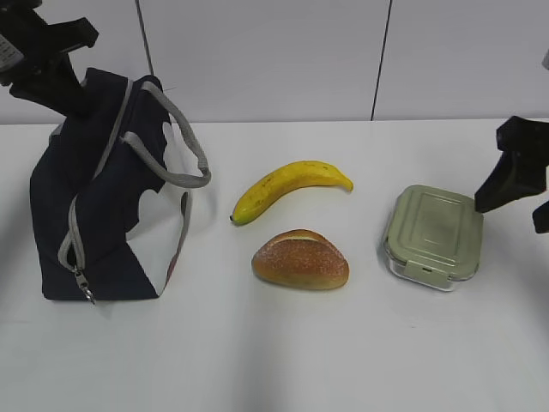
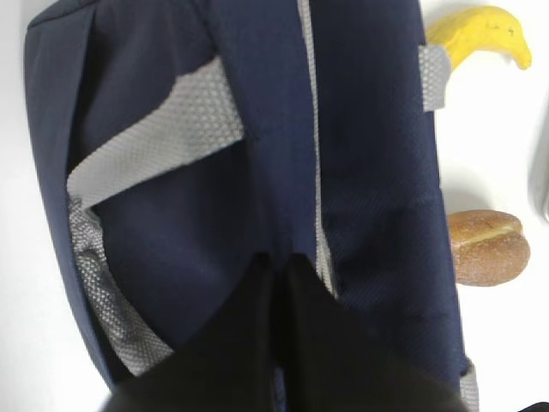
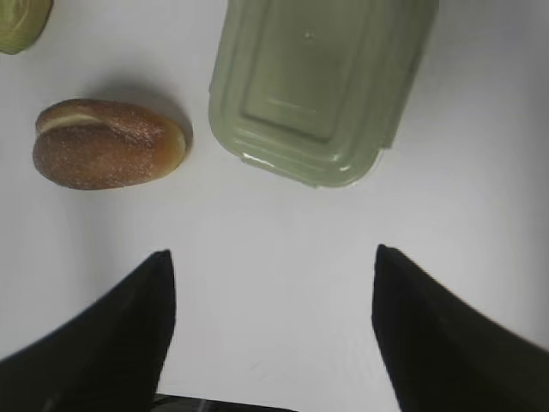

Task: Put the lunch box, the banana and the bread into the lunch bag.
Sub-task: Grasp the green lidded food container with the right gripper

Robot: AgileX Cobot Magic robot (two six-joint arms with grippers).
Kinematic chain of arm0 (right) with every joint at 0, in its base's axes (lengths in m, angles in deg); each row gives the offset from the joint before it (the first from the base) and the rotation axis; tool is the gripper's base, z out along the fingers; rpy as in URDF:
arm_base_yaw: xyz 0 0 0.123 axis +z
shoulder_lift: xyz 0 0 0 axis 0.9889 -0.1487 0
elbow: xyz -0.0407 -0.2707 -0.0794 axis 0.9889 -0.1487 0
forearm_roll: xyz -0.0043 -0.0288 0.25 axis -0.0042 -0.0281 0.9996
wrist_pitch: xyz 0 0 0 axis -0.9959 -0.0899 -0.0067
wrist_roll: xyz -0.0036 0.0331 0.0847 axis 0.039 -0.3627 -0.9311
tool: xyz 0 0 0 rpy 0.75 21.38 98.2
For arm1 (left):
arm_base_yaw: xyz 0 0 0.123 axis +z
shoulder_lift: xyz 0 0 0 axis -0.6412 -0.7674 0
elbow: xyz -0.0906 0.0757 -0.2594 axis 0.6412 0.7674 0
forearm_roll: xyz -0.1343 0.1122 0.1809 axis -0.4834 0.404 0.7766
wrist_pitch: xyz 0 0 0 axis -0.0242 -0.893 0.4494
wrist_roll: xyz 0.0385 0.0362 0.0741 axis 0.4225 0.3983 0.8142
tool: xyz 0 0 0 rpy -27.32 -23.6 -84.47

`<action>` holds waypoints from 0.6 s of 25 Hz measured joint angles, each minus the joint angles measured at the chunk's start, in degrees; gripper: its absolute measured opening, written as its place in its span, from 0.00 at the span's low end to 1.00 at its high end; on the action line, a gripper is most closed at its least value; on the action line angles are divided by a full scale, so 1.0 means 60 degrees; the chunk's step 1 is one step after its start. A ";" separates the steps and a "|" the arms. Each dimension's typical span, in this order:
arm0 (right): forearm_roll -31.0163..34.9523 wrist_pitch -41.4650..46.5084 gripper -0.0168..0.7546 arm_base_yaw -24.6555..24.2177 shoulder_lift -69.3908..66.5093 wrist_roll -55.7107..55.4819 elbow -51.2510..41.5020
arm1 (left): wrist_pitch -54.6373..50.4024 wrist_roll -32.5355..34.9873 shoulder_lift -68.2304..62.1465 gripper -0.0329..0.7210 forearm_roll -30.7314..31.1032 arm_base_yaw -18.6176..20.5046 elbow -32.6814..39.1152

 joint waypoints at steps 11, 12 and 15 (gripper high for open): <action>0.0840 0.0173 0.78 -0.0987 -0.1614 0.1558 0.0745 | 0.0000 0.0046 0.0000 0.04 0.0000 0.0000 0.0000; 0.1002 0.0173 0.78 -0.1195 -0.1673 0.1889 0.0745 | 0.0000 0.0046 0.0000 0.04 0.0000 0.0000 0.0000; 0.1639 0.0173 0.78 -0.1754 -0.1809 0.2749 0.0745 | 0.0000 0.0046 0.0000 0.04 0.0000 0.0000 0.0000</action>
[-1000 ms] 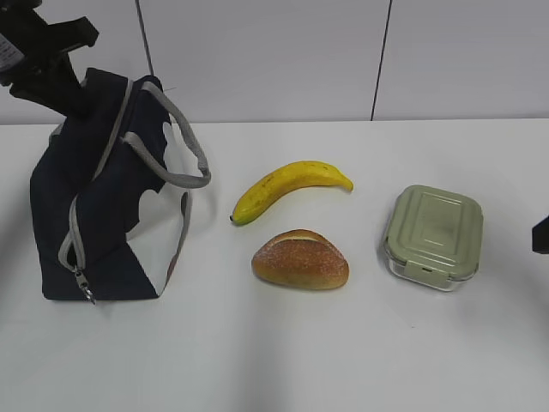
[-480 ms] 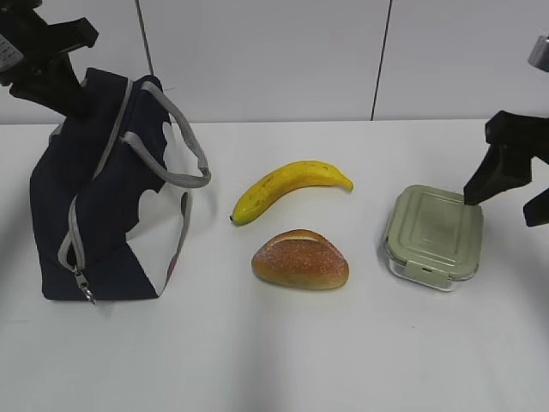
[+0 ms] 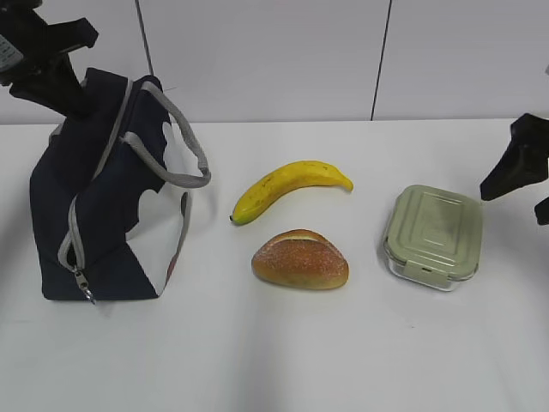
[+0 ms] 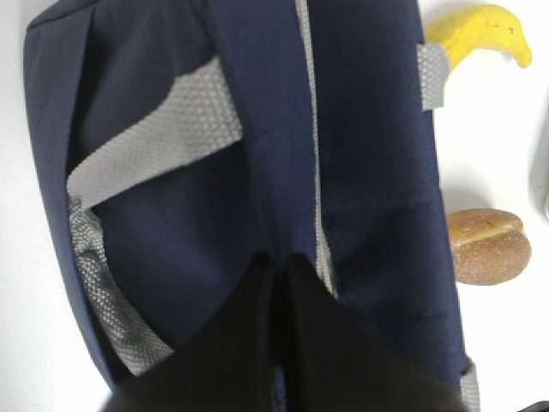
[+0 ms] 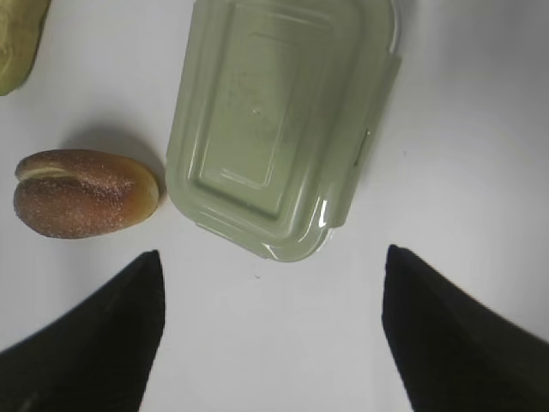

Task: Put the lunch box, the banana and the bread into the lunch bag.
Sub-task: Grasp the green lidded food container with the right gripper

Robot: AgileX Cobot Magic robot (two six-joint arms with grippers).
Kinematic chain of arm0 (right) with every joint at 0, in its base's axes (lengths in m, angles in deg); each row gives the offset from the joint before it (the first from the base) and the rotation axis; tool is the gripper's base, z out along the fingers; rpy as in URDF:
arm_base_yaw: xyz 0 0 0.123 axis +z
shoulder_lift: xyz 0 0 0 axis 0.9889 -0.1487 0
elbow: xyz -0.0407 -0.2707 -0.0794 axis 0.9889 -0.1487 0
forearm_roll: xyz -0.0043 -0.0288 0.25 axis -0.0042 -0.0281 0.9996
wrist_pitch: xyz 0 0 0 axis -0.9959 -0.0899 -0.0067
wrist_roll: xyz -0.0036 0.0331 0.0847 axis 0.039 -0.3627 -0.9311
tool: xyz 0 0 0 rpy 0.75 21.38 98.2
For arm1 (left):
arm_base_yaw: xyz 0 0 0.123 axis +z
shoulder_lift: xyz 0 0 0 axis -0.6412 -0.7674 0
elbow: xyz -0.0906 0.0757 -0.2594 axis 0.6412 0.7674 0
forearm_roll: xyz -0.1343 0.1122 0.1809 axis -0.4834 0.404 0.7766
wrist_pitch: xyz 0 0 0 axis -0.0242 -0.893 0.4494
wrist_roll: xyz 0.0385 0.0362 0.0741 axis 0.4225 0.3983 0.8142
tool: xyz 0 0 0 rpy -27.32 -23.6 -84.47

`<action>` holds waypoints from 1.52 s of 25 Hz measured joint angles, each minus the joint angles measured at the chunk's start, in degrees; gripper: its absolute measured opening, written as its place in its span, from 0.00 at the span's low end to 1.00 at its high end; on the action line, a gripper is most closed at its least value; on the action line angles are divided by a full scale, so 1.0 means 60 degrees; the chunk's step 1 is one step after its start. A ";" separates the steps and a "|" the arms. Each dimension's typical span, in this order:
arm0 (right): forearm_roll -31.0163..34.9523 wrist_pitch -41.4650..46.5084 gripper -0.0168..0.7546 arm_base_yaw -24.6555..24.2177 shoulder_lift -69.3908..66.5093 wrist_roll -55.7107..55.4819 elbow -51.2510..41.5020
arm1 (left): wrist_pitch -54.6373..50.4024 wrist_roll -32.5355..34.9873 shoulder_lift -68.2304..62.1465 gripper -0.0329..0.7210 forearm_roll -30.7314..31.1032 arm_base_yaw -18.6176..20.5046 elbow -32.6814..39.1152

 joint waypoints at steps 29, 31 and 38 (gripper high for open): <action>0.4908 -0.1052 0.78 -0.1476 -0.2301 0.5508 -0.1340 | 0.0002 0.0069 0.0000 0.04 0.0000 0.0000 0.0000; 0.5245 -0.0987 0.78 -0.1524 -0.2532 0.5849 -0.1340 | 0.0002 0.0069 0.0000 0.04 0.0000 0.0000 0.0000; 0.6224 -0.0885 0.78 -0.1524 -0.3324 0.7088 -0.1340 | 0.0002 0.0069 0.0000 0.04 0.0000 0.0000 0.0000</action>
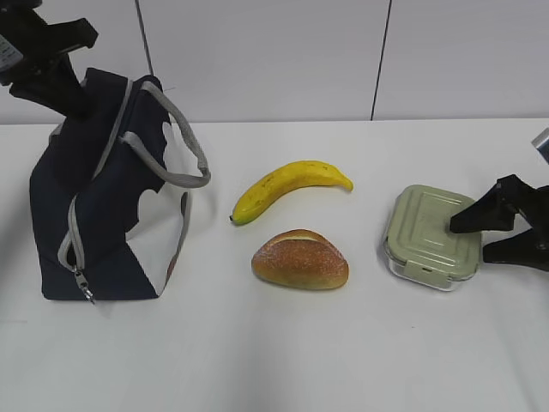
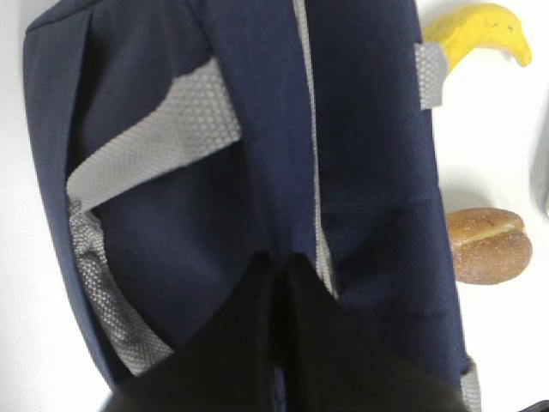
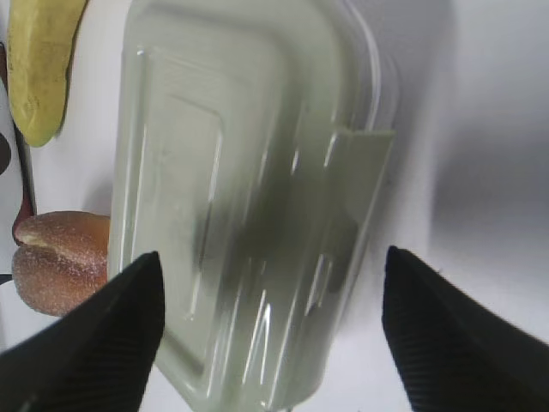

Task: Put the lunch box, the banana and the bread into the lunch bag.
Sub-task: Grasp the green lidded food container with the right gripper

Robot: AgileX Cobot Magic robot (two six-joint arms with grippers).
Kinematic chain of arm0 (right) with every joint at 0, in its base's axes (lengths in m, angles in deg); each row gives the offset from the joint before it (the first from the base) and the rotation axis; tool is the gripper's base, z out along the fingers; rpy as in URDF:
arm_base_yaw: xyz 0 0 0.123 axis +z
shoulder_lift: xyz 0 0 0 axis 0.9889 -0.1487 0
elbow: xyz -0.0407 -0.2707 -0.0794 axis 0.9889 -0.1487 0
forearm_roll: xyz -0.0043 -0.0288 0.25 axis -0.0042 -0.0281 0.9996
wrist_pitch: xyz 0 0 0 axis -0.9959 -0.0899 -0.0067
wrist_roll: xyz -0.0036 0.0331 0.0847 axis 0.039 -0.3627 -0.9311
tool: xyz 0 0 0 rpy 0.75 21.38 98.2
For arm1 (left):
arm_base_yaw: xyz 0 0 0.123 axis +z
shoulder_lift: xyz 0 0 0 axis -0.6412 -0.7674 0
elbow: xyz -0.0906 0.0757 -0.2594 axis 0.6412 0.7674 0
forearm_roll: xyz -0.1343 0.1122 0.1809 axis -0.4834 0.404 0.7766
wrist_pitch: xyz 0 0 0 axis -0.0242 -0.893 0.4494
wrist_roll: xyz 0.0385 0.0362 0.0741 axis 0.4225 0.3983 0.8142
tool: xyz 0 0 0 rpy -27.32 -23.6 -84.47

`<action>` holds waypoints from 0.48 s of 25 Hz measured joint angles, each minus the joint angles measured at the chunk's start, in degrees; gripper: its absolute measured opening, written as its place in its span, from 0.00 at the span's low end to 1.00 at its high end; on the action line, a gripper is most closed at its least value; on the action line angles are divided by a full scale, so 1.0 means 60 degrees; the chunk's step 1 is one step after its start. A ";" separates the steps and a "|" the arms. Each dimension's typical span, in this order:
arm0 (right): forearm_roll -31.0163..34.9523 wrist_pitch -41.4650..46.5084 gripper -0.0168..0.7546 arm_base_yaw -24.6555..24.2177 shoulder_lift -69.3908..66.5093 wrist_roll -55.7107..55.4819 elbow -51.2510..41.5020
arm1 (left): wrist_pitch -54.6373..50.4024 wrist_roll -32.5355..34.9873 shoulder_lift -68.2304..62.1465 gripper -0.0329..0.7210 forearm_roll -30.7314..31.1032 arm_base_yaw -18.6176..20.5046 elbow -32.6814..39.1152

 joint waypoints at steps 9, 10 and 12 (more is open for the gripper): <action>0.0664 0.0418 0.78 -0.0021 -0.0485 0.1036 0.0000 | 0.0000 0.0000 0.0000 0.04 0.0000 0.0000 0.0000; 0.0664 0.0458 0.78 -0.0038 -0.0485 0.1059 0.0000 | 0.0000 0.0000 0.0000 0.04 0.0000 0.0000 0.0000; 0.0686 0.0492 0.78 -0.0146 -0.0508 0.1116 0.0000 | 0.0000 0.0000 0.0000 0.04 0.0000 0.0000 0.0000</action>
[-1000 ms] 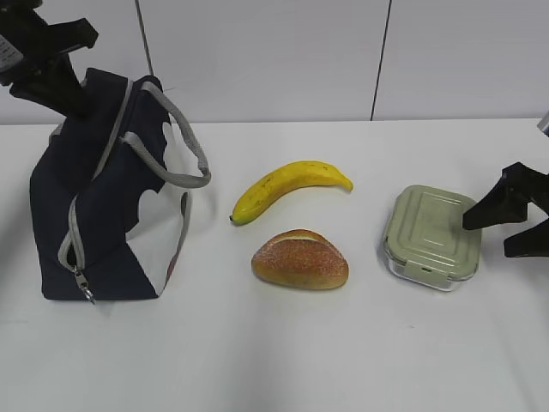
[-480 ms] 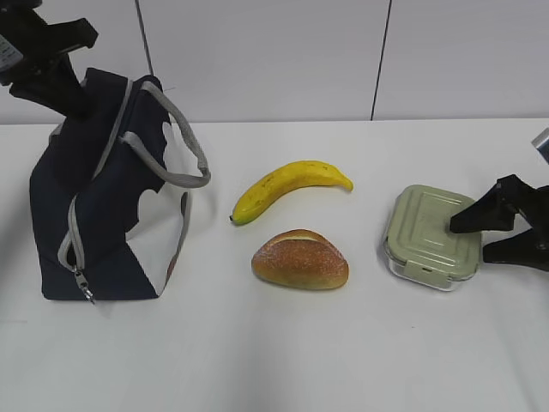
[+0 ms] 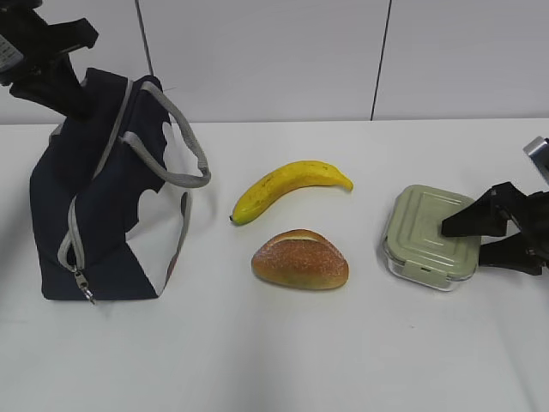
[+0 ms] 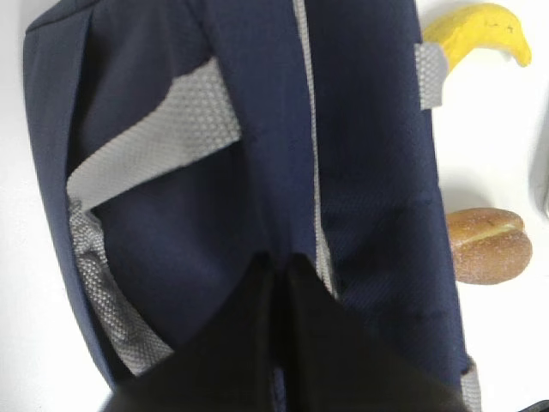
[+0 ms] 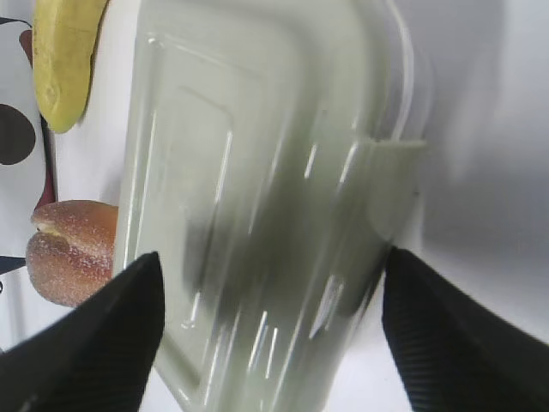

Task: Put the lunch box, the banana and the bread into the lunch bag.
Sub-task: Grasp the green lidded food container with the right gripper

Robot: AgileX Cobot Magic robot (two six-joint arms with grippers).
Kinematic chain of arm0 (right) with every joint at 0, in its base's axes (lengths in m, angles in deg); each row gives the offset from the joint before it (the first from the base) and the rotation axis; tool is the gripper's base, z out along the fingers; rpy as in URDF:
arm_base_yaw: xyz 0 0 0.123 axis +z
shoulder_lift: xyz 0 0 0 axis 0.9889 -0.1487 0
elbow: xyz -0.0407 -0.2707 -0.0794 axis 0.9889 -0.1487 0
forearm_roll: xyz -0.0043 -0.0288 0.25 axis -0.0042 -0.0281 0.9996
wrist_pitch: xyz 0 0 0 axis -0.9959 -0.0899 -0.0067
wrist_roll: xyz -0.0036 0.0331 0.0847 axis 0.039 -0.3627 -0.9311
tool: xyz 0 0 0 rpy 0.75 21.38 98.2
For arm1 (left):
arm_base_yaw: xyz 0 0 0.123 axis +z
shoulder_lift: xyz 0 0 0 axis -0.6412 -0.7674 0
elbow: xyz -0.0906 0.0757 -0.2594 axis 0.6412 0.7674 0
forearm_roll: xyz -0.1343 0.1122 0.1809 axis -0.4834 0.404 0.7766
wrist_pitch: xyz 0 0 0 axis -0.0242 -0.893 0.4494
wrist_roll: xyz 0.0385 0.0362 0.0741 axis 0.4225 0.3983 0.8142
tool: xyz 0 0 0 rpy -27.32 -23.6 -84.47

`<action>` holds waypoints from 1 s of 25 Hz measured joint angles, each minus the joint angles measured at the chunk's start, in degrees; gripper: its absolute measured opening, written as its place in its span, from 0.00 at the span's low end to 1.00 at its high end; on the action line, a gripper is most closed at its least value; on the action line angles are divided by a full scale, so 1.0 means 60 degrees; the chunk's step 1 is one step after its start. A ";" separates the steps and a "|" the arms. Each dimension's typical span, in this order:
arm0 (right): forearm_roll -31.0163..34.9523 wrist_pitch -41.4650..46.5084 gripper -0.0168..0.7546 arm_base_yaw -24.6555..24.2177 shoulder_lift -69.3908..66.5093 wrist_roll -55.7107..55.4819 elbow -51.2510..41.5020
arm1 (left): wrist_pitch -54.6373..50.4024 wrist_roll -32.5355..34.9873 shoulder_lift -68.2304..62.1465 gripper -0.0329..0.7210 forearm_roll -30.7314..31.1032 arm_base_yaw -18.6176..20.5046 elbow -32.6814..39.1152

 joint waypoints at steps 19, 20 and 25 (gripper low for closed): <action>0.0825 0.0567 0.75 -0.0409 -0.0590 0.0732 0.0000 | 0.0000 0.0020 0.0000 0.04 0.0000 0.0000 0.0000; 0.0847 0.0567 0.74 -0.0409 -0.0590 0.0797 0.0000 | 0.0000 0.0029 0.0000 0.04 0.0000 0.0000 0.0000; 0.1117 0.0587 0.73 -0.0409 -0.0590 0.0964 0.0000 | 0.0000 0.0029 0.0000 0.04 0.0000 0.0000 0.0000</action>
